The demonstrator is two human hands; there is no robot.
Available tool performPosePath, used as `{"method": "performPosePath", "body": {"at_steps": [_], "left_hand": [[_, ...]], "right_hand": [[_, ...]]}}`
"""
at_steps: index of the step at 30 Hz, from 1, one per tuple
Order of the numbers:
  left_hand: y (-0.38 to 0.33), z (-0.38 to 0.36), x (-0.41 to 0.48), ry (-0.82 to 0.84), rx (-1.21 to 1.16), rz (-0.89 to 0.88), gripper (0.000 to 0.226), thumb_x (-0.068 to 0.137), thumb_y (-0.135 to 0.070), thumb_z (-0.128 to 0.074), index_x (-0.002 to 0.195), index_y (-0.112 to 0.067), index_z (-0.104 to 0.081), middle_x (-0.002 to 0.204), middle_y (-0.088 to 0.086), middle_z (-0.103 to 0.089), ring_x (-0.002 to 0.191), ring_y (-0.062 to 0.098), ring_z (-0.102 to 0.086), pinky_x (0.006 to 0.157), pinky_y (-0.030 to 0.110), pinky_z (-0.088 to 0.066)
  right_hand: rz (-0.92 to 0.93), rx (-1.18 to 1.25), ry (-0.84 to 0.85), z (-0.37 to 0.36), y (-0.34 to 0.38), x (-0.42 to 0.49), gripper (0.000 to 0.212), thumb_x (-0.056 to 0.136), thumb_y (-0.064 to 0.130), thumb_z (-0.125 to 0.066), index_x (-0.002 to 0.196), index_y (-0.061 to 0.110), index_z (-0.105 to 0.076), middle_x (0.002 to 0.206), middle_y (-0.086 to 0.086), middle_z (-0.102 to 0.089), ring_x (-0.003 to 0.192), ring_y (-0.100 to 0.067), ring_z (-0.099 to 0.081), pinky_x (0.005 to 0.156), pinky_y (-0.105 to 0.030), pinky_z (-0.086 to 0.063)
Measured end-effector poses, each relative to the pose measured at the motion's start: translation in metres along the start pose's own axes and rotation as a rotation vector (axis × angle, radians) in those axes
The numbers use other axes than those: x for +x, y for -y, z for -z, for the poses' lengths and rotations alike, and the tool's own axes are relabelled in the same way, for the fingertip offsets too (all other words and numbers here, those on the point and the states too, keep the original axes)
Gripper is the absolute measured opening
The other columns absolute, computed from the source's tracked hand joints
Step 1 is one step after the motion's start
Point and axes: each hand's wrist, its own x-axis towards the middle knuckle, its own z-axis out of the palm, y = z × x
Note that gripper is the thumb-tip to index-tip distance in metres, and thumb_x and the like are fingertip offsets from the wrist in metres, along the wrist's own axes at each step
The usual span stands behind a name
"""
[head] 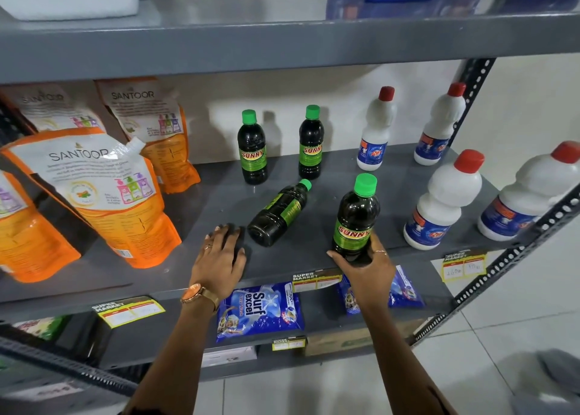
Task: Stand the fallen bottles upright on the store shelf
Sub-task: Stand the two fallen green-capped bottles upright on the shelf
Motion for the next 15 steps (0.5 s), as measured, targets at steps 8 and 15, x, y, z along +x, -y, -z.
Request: {"method": "performPosePath", "body": {"at_steps": [8,15], "left_hand": [[-0.001,0.001,0.002,0.000,-0.020,-0.010,0.051,0.096,-0.031,-0.041,0.143,-0.016,-0.027,0.152,0.012,-0.024,0.140,0.032,-0.013,0.113,0.042,-0.013],[-0.003,0.007,0.001,0.036,-0.015,-0.027,0.052,0.097,-0.033,-0.036,0.145,-0.016,-0.022,0.154,0.010,-0.018,0.141,0.028,-0.010,0.114,0.040,-0.011]], "right_hand": [[-0.026,-0.004,0.015,-0.001,0.000,0.000,0.091,0.059,0.058,-0.079,0.135,0.021,-0.047,0.125,-0.002,-0.063,0.116,-0.018,-0.058,0.096,-0.039,-0.051],[-0.054,0.177,-0.143,0.000,0.029,-0.049,0.095,0.063,0.052,-0.080,0.141,0.019,-0.036,0.140,-0.006,-0.042,0.126,-0.017,-0.042,0.098,-0.027,-0.041]]}}
